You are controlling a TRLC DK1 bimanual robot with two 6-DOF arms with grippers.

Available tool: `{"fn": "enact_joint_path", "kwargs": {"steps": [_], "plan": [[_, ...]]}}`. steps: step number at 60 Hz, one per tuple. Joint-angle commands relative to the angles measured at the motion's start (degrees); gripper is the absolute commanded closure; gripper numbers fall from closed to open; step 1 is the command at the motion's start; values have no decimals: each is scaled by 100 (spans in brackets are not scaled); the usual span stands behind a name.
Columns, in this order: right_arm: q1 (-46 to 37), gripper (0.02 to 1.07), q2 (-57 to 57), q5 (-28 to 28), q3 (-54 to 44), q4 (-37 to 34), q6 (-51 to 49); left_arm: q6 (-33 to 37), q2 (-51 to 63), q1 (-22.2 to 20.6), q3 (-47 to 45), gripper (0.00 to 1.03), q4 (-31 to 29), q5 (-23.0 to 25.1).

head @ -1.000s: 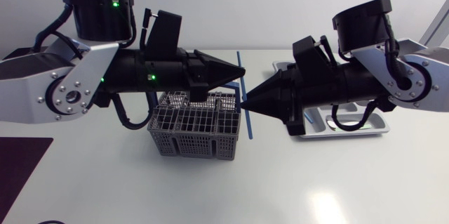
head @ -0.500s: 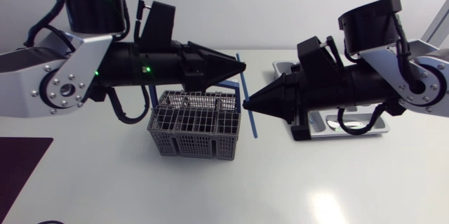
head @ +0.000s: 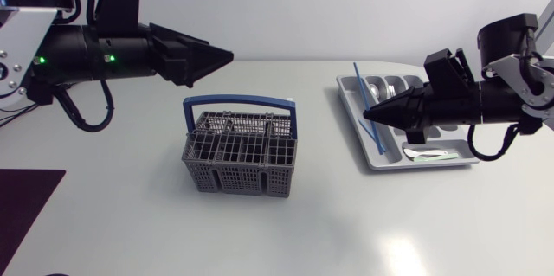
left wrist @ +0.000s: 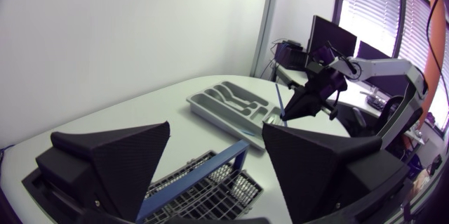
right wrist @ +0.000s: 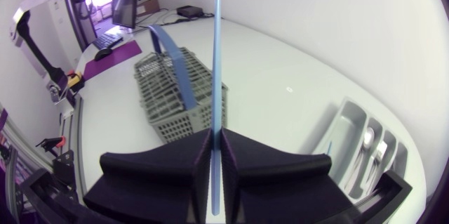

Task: Unload the cutlery basket into the drawer organizer.

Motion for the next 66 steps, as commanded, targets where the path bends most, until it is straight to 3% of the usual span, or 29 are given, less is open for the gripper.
{"fn": "enact_joint_path", "kwargs": {"steps": [1, 17, 30, 45, 48, 59, 66], "plan": [[-276, 101, 659, 154, 394, 132, 89, 617, -127, 41, -144, 5, -228, -254], [-390, 101, 2513, 1438, 1466, 800, 1135, 1443, -153, -73, -495, 5, -685, -605], [-267, 101, 3770, 2448, 2415, 607, 1759, 1795, -206, -249, -794, 5, -817, -983], [-4, 101, 4447, 3327, 2705, 607, 2137, 1944, -285, -258, -952, 5, -905, -1150], [40, 94, 4500, 3459, 2714, 616, 2216, 1944, -320, -276, -988, 5, -905, -1159], [75, 47, 4069, 3644, 2406, 783, 2269, 2076, -434, -381, -1040, 5, -1002, -1423], [84, 31, 3129, 3661, 1791, 1108, 2137, 2146, -549, -337, -1067, 5, -1098, -1563]]}}
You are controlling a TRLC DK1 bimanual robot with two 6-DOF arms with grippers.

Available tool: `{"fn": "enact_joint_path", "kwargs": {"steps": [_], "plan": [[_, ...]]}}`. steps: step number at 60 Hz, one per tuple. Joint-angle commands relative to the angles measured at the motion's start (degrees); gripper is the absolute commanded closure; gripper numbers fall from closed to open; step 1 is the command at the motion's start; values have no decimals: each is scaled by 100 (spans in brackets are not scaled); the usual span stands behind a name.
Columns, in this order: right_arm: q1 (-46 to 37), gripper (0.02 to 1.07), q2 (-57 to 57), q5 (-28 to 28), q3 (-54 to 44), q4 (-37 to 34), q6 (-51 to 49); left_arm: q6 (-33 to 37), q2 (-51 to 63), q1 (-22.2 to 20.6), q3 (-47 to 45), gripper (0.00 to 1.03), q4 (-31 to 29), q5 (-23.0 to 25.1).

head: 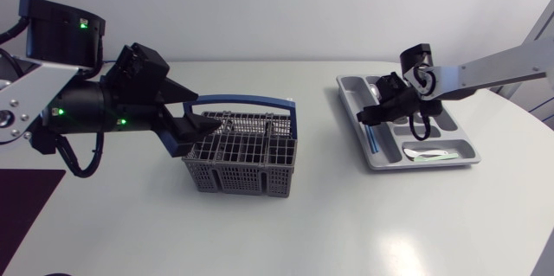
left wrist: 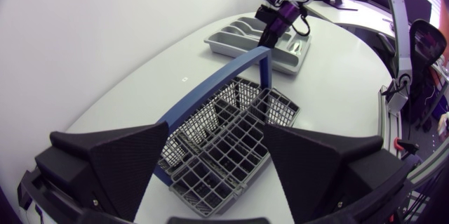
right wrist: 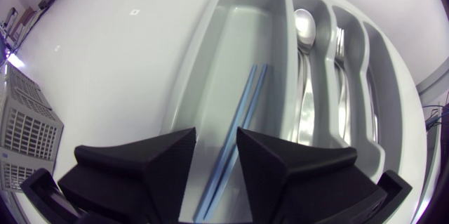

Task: Unload the cutlery basket into the drawer organizer.

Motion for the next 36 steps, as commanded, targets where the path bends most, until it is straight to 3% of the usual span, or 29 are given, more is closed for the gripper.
{"fn": "enact_joint_path", "kwargs": {"steps": [1, 13, 19, 22, 31, 36], "plan": [[19, 31, -861, 33, -504, 234, -8, 179, -162, 8, -221, 5, -75, -123], [186, 33, -2549, -653, -1629, 577, -438, 214, -364, 131, -423, 6, -67, -132], [397, 50, -3216, -1198, -2060, 568, -526, 276, -338, 140, -573, 11, 4, -114], [634, 62, -3550, -1470, -2297, 550, -588, 276, -311, 140, -634, 20, 30, -97], [1442, 96, -3955, -1602, -2614, 498, -535, 258, -162, 193, -740, 47, 188, -88], [1891, 100, -3955, -1672, -2684, 533, -456, 267, -39, 333, -766, 64, 267, -79]]}}
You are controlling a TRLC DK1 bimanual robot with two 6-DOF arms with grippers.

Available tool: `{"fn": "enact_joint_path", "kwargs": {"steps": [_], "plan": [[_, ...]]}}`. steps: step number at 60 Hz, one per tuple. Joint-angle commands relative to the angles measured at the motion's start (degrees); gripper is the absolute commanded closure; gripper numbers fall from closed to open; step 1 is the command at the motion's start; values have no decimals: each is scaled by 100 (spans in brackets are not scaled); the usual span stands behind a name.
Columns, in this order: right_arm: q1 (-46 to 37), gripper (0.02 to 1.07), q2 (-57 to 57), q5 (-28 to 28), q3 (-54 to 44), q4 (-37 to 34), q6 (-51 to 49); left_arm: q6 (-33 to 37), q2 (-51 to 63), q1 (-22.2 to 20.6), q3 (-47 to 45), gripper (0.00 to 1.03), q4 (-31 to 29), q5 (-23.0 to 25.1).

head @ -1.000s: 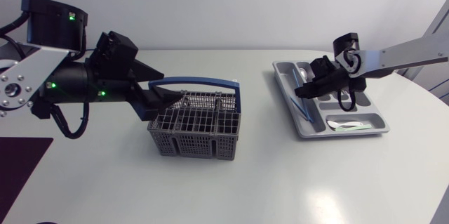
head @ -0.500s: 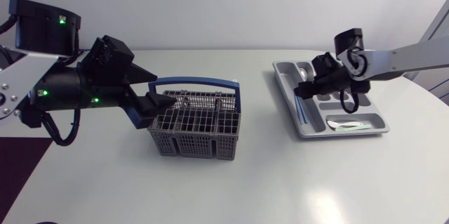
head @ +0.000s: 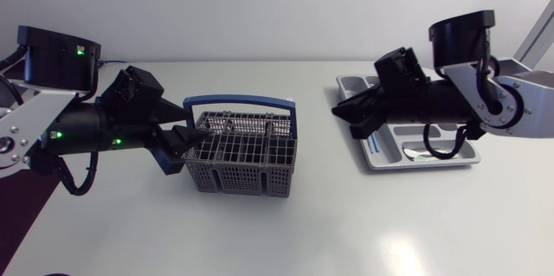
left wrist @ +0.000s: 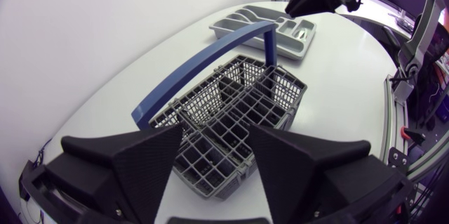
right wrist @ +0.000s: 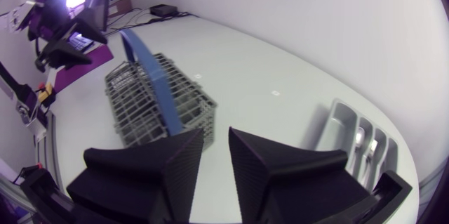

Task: Unload the cutlery basket into the drawer organizer.

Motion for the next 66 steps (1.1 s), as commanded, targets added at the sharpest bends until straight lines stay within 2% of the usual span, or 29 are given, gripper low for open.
{"fn": "enact_joint_path", "kwargs": {"steps": [1, 7, 14, 21, 36, 50, 66], "plan": [[455, 100, -36, -50, -203, 32, 38, 145, 217, 167, -189, 67, 117, 15], [991, 101, 43, -42, -300, 164, 82, 153, 331, 238, -277, 87, 187, 15], [1360, 101, 219, -7, -318, 296, 135, 250, 419, 308, -374, 93, 222, 32], [1501, 101, 404, 11, -283, 428, 179, 259, 648, 431, -356, 96, 293, 32], [1703, 101, 1072, 301, -230, 472, 65, 276, 1325, 422, -268, 96, 380, 32], [1510, 101, 1414, 591, -72, 621, -15, 259, 1553, 194, -189, 96, 433, 32], [1088, 101, 1590, 591, 8, 612, -164, 145, 1623, -158, -31, 96, 451, -3]]}}
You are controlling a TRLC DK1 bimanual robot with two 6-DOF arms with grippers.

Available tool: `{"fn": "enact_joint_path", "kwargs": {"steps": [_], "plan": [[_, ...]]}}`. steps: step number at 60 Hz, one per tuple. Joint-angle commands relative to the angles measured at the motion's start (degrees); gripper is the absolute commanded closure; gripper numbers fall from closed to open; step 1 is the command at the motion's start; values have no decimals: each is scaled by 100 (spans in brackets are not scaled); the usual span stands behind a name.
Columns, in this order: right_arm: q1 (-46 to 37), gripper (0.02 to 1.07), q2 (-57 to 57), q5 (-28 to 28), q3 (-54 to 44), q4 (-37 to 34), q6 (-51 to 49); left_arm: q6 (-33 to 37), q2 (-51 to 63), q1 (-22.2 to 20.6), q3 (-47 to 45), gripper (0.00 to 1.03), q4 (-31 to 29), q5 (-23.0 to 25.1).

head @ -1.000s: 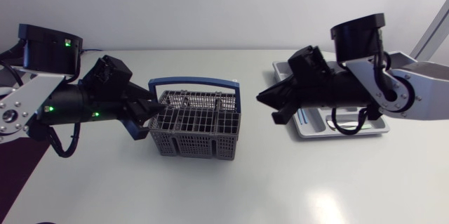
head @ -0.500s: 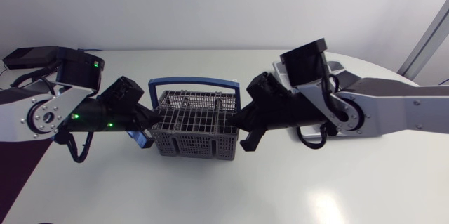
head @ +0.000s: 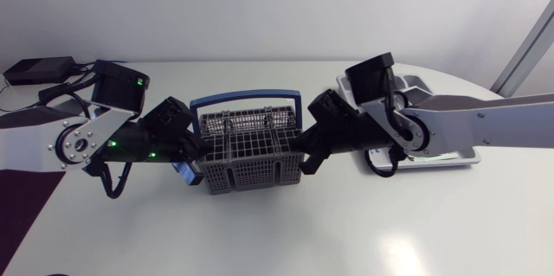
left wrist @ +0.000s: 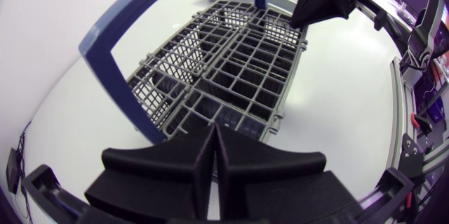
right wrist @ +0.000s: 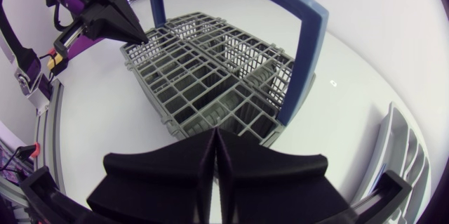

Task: Unload the cutlery basket into the drawer organizer.

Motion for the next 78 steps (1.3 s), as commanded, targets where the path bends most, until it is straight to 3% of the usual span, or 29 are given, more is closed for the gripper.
{"fn": "enact_joint_path", "kwargs": {"steps": [1, 56, 78], "plan": [[-121, 101, 202, 134, -21, -13, -118, 13, 174, -123, 103, 96, -83, -7], [415, 101, -378, 310, -654, -259, 31, 22, 262, 71, 182, 96, 155, -60], [486, 101, -633, 653, -786, -109, 5, -75, -19, 9, 164, 96, 146, -51]]}}
